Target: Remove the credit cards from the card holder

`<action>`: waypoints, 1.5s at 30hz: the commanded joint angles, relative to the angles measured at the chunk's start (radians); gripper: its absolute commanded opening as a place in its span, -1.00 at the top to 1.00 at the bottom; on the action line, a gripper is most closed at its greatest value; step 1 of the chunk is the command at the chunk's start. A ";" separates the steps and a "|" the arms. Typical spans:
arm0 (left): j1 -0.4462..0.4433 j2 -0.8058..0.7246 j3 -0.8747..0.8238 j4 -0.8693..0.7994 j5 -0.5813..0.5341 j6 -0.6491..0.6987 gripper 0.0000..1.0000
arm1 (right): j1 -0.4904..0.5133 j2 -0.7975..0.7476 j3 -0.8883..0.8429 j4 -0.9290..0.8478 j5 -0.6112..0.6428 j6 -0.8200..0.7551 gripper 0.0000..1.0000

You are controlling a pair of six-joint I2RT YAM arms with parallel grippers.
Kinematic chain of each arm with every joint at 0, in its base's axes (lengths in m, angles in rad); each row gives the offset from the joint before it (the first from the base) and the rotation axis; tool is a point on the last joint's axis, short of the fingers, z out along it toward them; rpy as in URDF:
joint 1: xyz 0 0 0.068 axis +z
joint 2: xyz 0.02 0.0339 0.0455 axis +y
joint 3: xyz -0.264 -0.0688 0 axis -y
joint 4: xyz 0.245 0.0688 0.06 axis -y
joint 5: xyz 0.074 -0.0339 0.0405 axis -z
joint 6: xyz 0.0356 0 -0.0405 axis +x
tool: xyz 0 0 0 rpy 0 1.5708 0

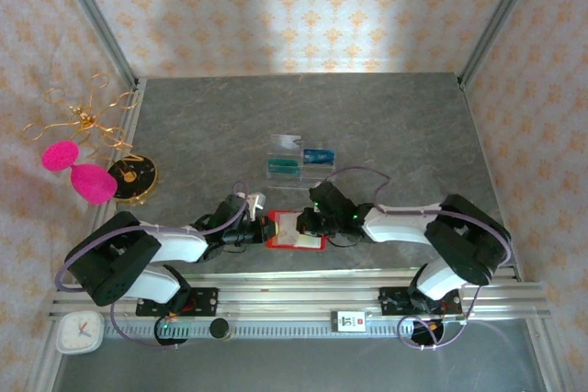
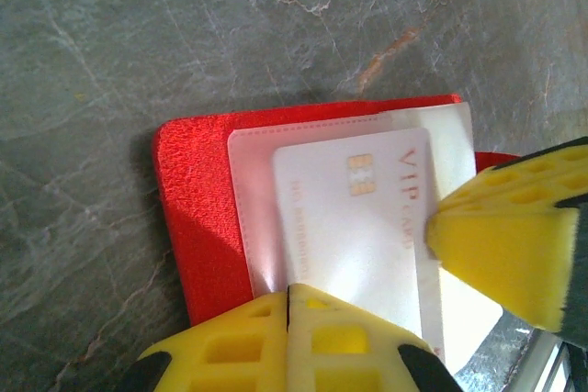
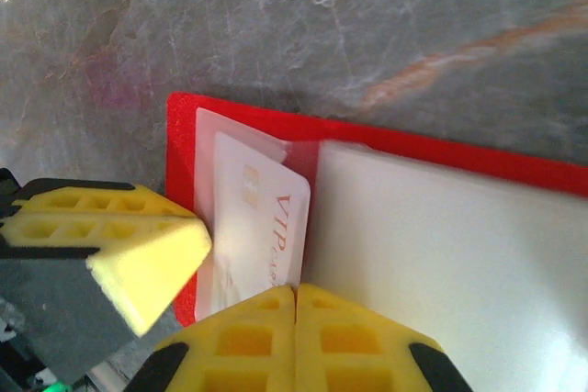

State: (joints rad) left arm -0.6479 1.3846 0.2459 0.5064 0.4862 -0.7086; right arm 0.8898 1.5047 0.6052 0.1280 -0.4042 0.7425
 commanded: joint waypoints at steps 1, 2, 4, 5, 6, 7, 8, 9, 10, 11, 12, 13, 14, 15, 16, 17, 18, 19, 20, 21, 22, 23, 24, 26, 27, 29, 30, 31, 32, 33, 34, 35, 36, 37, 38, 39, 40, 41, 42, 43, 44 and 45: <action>-0.005 -0.021 -0.028 -0.083 0.018 -0.001 1.00 | -0.012 -0.053 -0.028 -0.087 0.059 -0.018 1.00; -0.004 -0.036 -0.028 -0.087 0.018 -0.001 1.00 | -0.012 -0.054 -0.033 -0.091 0.059 -0.018 1.00; -0.004 -0.071 -0.017 -0.108 0.018 0.001 1.00 | -0.012 -0.046 -0.037 -0.077 0.055 -0.016 1.00; -0.004 -0.099 -0.010 -0.121 0.020 -0.001 1.00 | -0.012 -0.038 -0.039 -0.069 0.054 -0.016 1.00; -0.006 -0.126 -0.004 -0.125 0.020 -0.007 1.00 | -0.012 -0.027 -0.035 -0.066 0.054 -0.020 1.00; -0.007 -0.147 0.004 -0.131 0.021 -0.009 1.00 | -0.012 -0.019 -0.032 -0.061 0.051 -0.025 1.00; -0.012 -0.165 0.017 -0.143 0.019 -0.009 1.00 | -0.012 -0.010 -0.029 -0.058 0.049 -0.028 1.00; -0.019 -0.176 0.031 -0.150 0.019 -0.009 1.00 | -0.012 -0.004 -0.026 -0.054 0.048 -0.031 1.00; -0.027 -0.177 0.041 -0.153 0.019 -0.008 1.00 | -0.013 -0.001 -0.026 -0.049 0.044 -0.035 1.00; -0.033 -0.172 0.054 -0.151 0.020 -0.007 1.00 | -0.012 0.003 -0.024 -0.048 0.045 -0.038 1.00; -0.043 -0.156 0.064 -0.140 0.021 -0.004 1.00 | -0.012 0.007 -0.024 -0.047 0.046 -0.039 1.00; -0.049 -0.139 0.070 -0.130 0.023 -0.004 1.00 | -0.013 0.008 -0.024 -0.044 0.044 -0.041 1.00; -0.053 -0.112 0.075 -0.112 0.027 -0.008 1.00 | -0.012 0.012 -0.024 -0.044 0.042 -0.043 1.00; -0.057 -0.082 0.075 -0.089 0.036 -0.013 1.00 | -0.012 0.014 -0.025 -0.041 0.041 -0.043 1.00; -0.059 -0.055 0.075 -0.075 0.038 -0.017 1.00 | -0.013 0.012 -0.027 -0.039 0.042 -0.043 1.00; -0.061 -0.026 0.074 -0.065 0.038 -0.016 1.00 | -0.012 0.010 -0.027 -0.039 0.042 -0.043 1.00; -0.060 0.002 0.072 -0.058 0.036 -0.013 1.00 | -0.012 0.009 -0.028 -0.039 0.039 -0.045 1.00; -0.060 0.023 0.073 -0.055 0.034 -0.010 1.00 | -0.012 0.006 -0.029 -0.038 0.039 -0.046 1.00; -0.059 0.046 0.075 -0.055 0.036 -0.007 1.00 | -0.012 0.003 -0.030 -0.038 0.039 -0.046 1.00; -0.060 0.063 0.075 -0.053 0.039 -0.005 1.00 | -0.012 0.002 -0.034 -0.031 0.037 -0.044 1.00; -0.060 0.074 0.076 -0.052 0.043 -0.004 1.00 | -0.012 -0.004 -0.041 -0.017 0.030 -0.039 0.92; -0.059 0.084 0.076 -0.057 0.045 -0.002 1.00 | -0.012 -0.006 -0.047 -0.001 0.022 -0.034 0.76; -0.059 0.090 0.077 -0.058 0.045 0.001 1.00 | -0.013 -0.009 -0.056 0.023 0.010 -0.029 0.62; -0.059 0.096 0.076 -0.063 0.045 0.003 1.00 | -0.012 -0.006 -0.063 0.056 -0.011 -0.020 0.48; -0.060 0.099 0.078 -0.063 0.045 0.004 1.00 | -0.012 0.000 -0.062 0.064 -0.018 -0.020 0.47; -0.059 0.104 0.081 -0.067 0.048 0.006 1.00 | -0.012 0.012 -0.056 0.071 -0.023 -0.022 0.47; -0.060 0.106 0.082 -0.066 0.050 0.008 1.00 | -0.012 0.020 -0.051 0.076 -0.027 -0.025 0.50; -0.060 0.108 0.083 -0.069 0.051 0.008 1.00 | -0.013 0.025 -0.049 0.077 -0.030 -0.025 0.57; -0.061 0.108 0.084 -0.074 0.051 0.012 1.00 | -0.012 0.030 -0.045 0.079 -0.028 -0.027 0.66; -0.060 0.107 0.082 -0.078 0.047 0.012 1.00 | -0.012 0.029 -0.045 0.078 -0.022 -0.026 0.79; -0.059 0.104 0.079 -0.082 0.043 0.014 1.00 | -0.014 0.024 -0.048 0.074 -0.011 -0.027 0.90; -0.059 0.100 0.075 -0.085 0.040 0.014 1.00 | -0.018 0.016 -0.052 0.065 -0.001 -0.030 0.99; -0.059 0.093 0.073 -0.086 0.038 0.012 1.00 | -0.026 0.000 -0.062 0.058 0.001 -0.032 1.00; -0.059 0.090 0.070 -0.086 0.036 0.012 1.00 | -0.038 -0.019 -0.075 0.055 0.002 -0.034 1.00; -0.059 0.085 0.070 -0.088 0.035 0.012 1.00 | -0.054 -0.050 -0.095 0.048 0.003 -0.041 1.00; -0.058 0.082 0.072 -0.091 0.036 0.015 1.00 | -0.072 -0.090 -0.111 0.035 0.009 -0.056 1.00; -0.059 0.078 0.073 -0.093 0.037 0.016 1.00 | -0.084 -0.127 -0.126 0.025 0.012 -0.075 1.00; -0.058 0.076 0.075 -0.094 0.037 0.017 1.00 | -0.093 -0.171 -0.135 0.012 0.009 -0.118 1.00; -0.058 0.074 0.078 -0.095 0.038 0.019 1.00 | -0.099 -0.217 -0.135 -0.013 0.016 -0.159 1.00; -0.057 0.074 0.081 -0.095 0.038 0.020 1.00 | -0.100 -0.249 -0.126 -0.040 0.024 -0.194 1.00; -0.058 0.072 0.085 -0.093 0.038 0.018 1.00 | -0.102 -0.283 -0.114 -0.066 0.023 -0.234 1.00; -0.058 0.069 0.089 -0.088 0.041 0.017 1.00 | -0.103 -0.308 -0.096 -0.092 0.022 -0.266 1.00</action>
State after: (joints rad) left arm -0.7006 1.4548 0.3252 0.4667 0.5346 -0.7055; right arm 0.7906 1.2602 0.4816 0.1249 -0.4191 0.6044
